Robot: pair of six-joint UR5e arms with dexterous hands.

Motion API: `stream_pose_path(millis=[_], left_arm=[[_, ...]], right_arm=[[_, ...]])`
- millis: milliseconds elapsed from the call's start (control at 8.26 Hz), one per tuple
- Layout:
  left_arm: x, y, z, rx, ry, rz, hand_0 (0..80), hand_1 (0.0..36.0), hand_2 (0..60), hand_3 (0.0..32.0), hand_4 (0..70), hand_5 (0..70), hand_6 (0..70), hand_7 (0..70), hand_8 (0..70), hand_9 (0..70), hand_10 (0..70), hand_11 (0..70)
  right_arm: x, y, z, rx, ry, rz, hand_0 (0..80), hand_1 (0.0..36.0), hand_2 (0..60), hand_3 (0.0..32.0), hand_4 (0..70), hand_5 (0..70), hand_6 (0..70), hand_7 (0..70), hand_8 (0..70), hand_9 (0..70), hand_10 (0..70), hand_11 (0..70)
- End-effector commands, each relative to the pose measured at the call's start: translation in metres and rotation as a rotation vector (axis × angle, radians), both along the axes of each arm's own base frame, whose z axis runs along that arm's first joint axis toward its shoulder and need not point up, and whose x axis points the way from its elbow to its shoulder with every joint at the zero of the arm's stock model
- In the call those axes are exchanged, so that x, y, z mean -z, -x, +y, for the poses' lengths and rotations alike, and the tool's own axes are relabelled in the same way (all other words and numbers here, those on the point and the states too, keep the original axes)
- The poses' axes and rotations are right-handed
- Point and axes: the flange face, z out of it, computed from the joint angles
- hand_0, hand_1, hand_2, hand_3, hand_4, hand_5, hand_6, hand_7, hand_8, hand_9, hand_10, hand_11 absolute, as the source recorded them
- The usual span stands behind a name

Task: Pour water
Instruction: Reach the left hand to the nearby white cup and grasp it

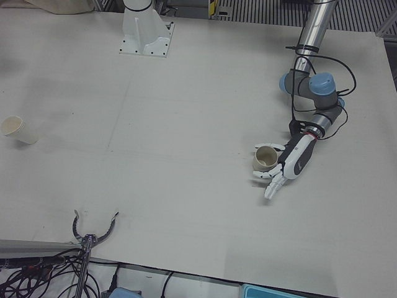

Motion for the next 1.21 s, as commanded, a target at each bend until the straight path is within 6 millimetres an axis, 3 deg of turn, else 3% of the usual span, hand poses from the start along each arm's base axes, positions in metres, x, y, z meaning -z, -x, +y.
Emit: stream_pose_path(millis=[0, 121, 363, 484, 605, 726, 847, 1089], left_arm=[[0.006, -0.001, -0.001, -0.004, 0.036, -0.006, 56.7, 31.0, 48.4, 0.0, 48.9, 42.7, 4.2, 6.0, 0.0, 0.0, 5.6, 9.9], [0.006, 0.0, -0.001, -0.002, 0.04, -0.004, 60.8, 36.0, 60.0, 0.0, 46.3, 70.0, 8.1, 13.5, 0.8, 1.3, 7.0, 12.5], [0.005, 0.002, 0.001, -0.016, 0.088, 0.044, 54.6, 36.0, 60.0, 0.0, 42.6, 70.0, 15.3, 25.6, 5.6, 10.0, 10.1, 17.0], [0.023, 0.002, -0.003, -0.018, 0.092, 0.063, 54.0, 36.0, 60.0, 0.0, 42.0, 70.0, 18.1, 28.7, 8.3, 13.7, 11.0, 18.5], [0.038, 0.0, -0.007, -0.02, 0.087, 0.079, 54.5, 36.0, 60.0, 0.0, 42.2, 70.0, 18.3, 28.4, 8.3, 13.5, 11.0, 18.4], [0.044, -0.001, -0.009, -0.023, 0.087, 0.088, 54.2, 36.0, 60.0, 0.0, 41.5, 70.0, 17.6, 27.4, 7.6, 12.7, 10.4, 17.5], [0.047, -0.002, -0.009, -0.03, 0.105, 0.107, 54.6, 36.0, 60.0, 0.0, 41.4, 70.0, 17.2, 26.9, 7.2, 12.1, 9.9, 16.8], [0.037, 0.008, 0.004, -0.036, 0.132, 0.116, 54.9, 36.0, 60.0, 0.0, 42.0, 70.0, 16.9, 27.6, 6.9, 11.8, 8.7, 15.1]], right_arm=[[0.0, 0.005, 0.001, 0.01, 0.0, -0.001, 42.1, 8.0, 0.0, 0.0, 0.0, 5.4, 0.0, 0.0, 0.0, 0.0, 0.0, 0.0], [0.0, 0.006, 0.001, 0.01, 0.0, -0.001, 42.1, 7.9, 0.0, 0.0, 0.0, 5.4, 0.0, 0.0, 0.0, 0.0, 0.0, 0.0], [0.0, 0.007, 0.002, 0.012, 0.0, -0.004, 42.0, 7.9, 0.0, 0.0, 0.0, 5.3, 0.0, 0.0, 0.0, 0.0, 0.0, 0.0], [-0.001, 0.014, 0.003, 0.025, 0.0, -0.001, 41.9, 7.7, 0.0, 0.0, 0.0, 5.6, 0.0, 0.0, 0.0, 0.0, 0.0, 0.0], [-0.006, 0.052, 0.004, 0.077, 0.008, 0.001, 42.1, 8.0, 0.1, 0.0, 0.0, 5.5, 0.0, 0.0, 0.0, 0.0, 0.0, 0.0], [-0.003, 0.093, -0.014, 0.11, 0.006, -0.012, 42.3, 8.3, 1.0, 0.0, 0.0, 5.9, 0.0, 0.0, 0.0, 0.0, 0.0, 0.0], [0.003, 0.128, -0.007, 0.159, -0.002, -0.011, 42.3, 8.6, 1.6, 0.0, 0.0, 4.8, 0.0, 0.0, 0.0, 0.0, 0.0, 0.0], [-0.004, 0.177, 0.022, 0.162, 0.019, -0.032, 44.3, 10.3, 1.2, 0.0, 0.0, 1.2, 0.0, 0.0, 0.0, 0.0, 0.0, 0.0]])
